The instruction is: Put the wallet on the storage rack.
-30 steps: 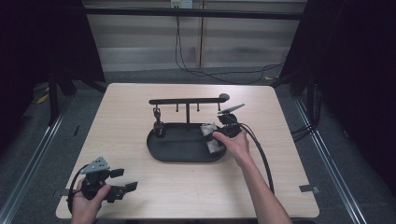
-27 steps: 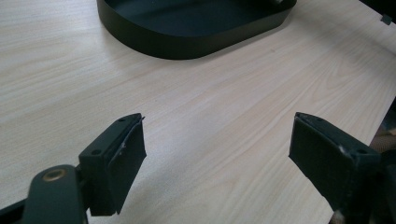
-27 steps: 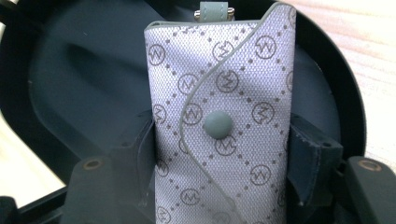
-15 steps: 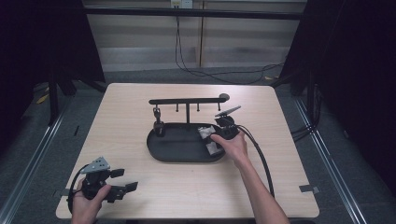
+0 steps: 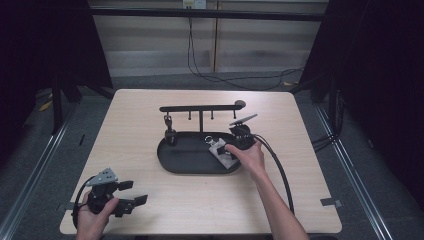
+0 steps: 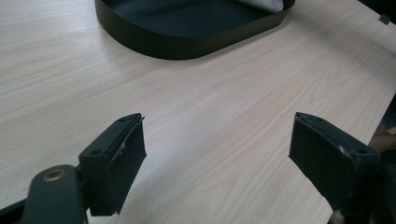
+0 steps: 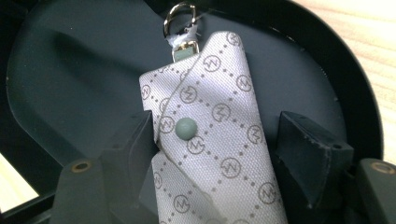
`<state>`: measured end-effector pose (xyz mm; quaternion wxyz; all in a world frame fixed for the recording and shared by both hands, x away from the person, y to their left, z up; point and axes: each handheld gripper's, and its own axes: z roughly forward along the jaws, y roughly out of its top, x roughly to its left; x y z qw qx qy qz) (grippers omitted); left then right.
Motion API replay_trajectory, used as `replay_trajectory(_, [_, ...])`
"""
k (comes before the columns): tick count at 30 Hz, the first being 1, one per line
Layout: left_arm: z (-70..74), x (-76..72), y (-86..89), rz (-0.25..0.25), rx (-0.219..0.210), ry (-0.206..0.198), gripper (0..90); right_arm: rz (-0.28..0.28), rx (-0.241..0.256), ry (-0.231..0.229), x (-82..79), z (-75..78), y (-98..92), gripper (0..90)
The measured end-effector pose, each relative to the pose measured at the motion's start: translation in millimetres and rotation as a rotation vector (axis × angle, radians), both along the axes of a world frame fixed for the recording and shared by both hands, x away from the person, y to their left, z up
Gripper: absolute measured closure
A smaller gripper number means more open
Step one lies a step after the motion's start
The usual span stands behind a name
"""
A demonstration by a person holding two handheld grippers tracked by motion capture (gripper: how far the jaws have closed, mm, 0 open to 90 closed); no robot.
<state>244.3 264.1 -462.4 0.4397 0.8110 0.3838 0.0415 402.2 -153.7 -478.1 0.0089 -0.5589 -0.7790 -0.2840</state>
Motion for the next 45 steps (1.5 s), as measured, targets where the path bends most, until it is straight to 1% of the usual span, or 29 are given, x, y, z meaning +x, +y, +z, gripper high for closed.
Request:
replay_trajectory(1, [0.1, 0.0, 0.1, 0.000, -0.001, 0.001, 18.2, -0.005, 0.008, 0.002, -0.4, 1.2, 0.1, 28.4])
replay_trajectory(3, [0.1, 0.0, 0.1, 0.002, -0.003, 0.001, 18.1, -0.003, 0.021, -0.013, -1.1, 3.4, -0.7, 28.3])
replay_trajectory(4, [0.2, 0.0, 0.1, 0.002, -0.003, 0.000, 18.1, -0.006, 0.020, -0.013, -1.6, 5.2, -1.2, 27.8])
replay_trajectory(5, [0.2, 0.0, 0.1, 0.002, -0.004, 0.000, 18.2, -0.004, 0.033, -0.022, -2.3, 6.4, -1.9, 27.0])
replay_trajectory(8, [0.2, 0.3, 0.1, 0.002, -0.004, 0.000, 18.2, 0.001, 0.041, -0.036, -4.7, 11.8, -4.7, 24.9])
replay_trajectory(10, [0.0, 0.4, 0.0, 0.003, -0.003, 0.001, 18.2, 0.001, 0.043, -0.058, -5.9, 14.8, -8.4, 23.8])
replay_trajectory(12, [-0.1, 0.6, 0.0, 0.005, -0.003, 0.001, 18.2, -0.002, 0.062, -0.085, -8.0, 17.5, -13.4, 23.5])
replay_trajectory(14, [-0.4, 1.0, 0.0, 0.005, -0.001, 0.000, 18.1, -0.015, 0.073, -0.103, -10.6, 19.3, -19.1, 19.6])
replay_trajectory(16, [-0.7, 1.2, -0.4, 0.006, -0.002, 0.001, 18.1, -0.018, 0.077, -0.109, -11.9, 19.9, -24.9, 15.4])
replay_trajectory(17, [-0.7, 1.3, -0.3, 0.004, -0.001, 0.001, 18.2, -0.022, 0.079, -0.113, -13.0, 21.0, -27.4, 14.6])
replay_trajectory(19, [-0.7, 1.3, -0.3, 0.007, 0.002, 0.001, 18.1, -0.032, 0.079, -0.127, -14.7, 24.4, -31.5, 14.5])
replay_trajectory(23, [-0.9, 1.5, -0.3, 0.009, 0.001, 0.001, 18.2, -0.031, 0.082, -0.159, -19.2, 32.1, -37.3, 14.2])
replay_trajectory(26, [-0.9, 1.9, -0.3, 0.007, 0.004, 0.001, 18.2, -0.034, 0.084, -0.174, -24.1, 36.7, -42.2, 14.2])
replay_trajectory(28, [-0.9, 1.9, -0.7, 0.009, 0.004, 0.000, 18.2, -0.043, 0.082, -0.192, -27.8, 38.4, -46.6, 15.1])
replay_trajectory(29, [-1.0, 2.0, -0.6, 0.007, 0.006, 0.001, 18.2, -0.055, 0.080, -0.195, -29.7, 38.7, -49.1, 15.8])
replay_trajectory(31, [-1.1, 1.9, -0.5, 0.006, 0.005, 0.004, 18.2, -0.059, 0.086, -0.197, -33.2, 37.9, -54.2, 15.6])
replay_trajectory(33, [-1.1, 1.9, -0.5, 0.007, 0.006, 0.003, 18.2, -0.069, 0.080, -0.192, -36.1, 36.9, -59.1, 15.2])
replay_trajectory(34, [-1.3, 1.9, -0.6, 0.009, 0.007, 0.003, 18.2, -0.076, 0.077, -0.196, -37.6, 36.9, -61.6, 15.3])
replay_trajectory(36, [-1.4, 2.1, -0.6, 0.011, 0.008, 0.003, 18.2, -0.086, 0.088, -0.207, -41.9, 37.3, -66.6, 15.3])
replay_trajectory(41, [-1.3, 2.5, -0.5, 0.013, 0.012, 0.003, 18.2, -0.105, 0.076, -0.216, -51.3, 38.9, -77.7, 15.5])
replay_trajectory(45, [-1.3, 2.5, -0.3, 0.024, 0.010, 0.008, 18.2, -0.121, 0.077, -0.247, -60.6, 39.3, -82.5, 18.3])
